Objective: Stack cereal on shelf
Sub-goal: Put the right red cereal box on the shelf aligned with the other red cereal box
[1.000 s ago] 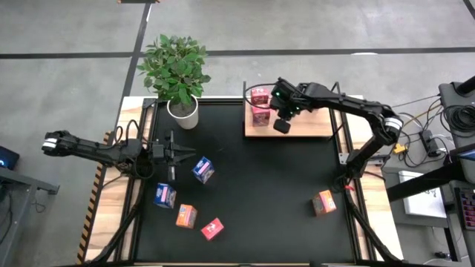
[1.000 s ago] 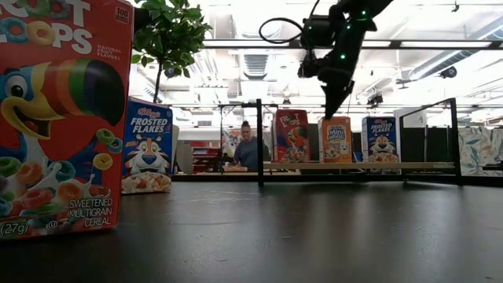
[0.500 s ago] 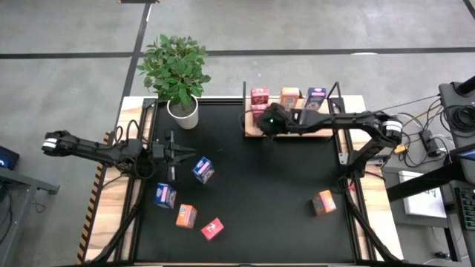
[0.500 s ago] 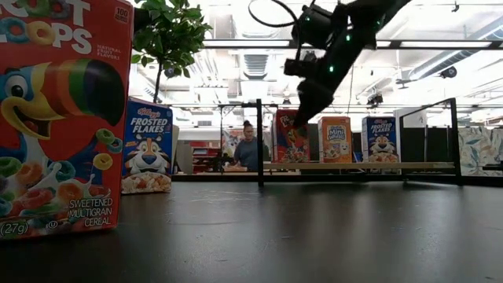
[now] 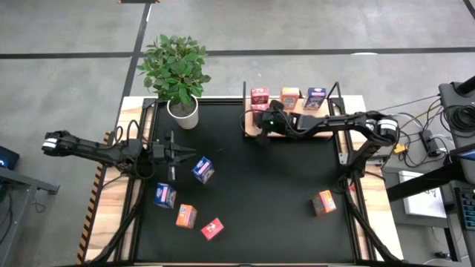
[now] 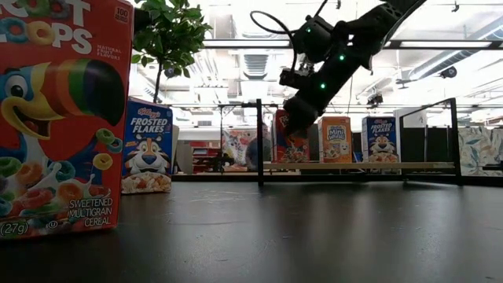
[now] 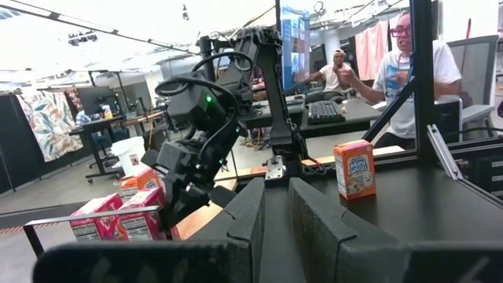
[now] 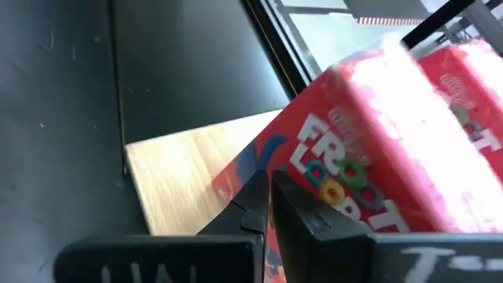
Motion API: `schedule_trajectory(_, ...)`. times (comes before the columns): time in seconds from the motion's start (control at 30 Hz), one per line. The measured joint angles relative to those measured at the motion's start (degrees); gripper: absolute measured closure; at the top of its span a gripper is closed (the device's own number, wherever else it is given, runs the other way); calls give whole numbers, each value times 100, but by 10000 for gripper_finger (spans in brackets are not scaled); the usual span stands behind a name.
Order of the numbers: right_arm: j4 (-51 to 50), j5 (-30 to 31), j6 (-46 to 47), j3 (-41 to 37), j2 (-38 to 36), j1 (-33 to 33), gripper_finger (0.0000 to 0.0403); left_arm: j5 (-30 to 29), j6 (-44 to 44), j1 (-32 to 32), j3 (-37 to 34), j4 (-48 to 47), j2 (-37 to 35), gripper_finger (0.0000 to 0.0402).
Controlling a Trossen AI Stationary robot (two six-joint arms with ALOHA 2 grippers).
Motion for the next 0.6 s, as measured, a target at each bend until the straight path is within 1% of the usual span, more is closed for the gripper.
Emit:
schedule_trajectory(0.2,109,133,-24,65,170,-40,394,0,0,0,0,-35,0,357)
schedule_trajectory(0.37,46,158,-82,98,174,-40,394,0,0,0,0,-34,2,357)
schedule_trajectory(0.6,-514,172,-87,110,44,-37,394,0,0,0,0,-44,2,357)
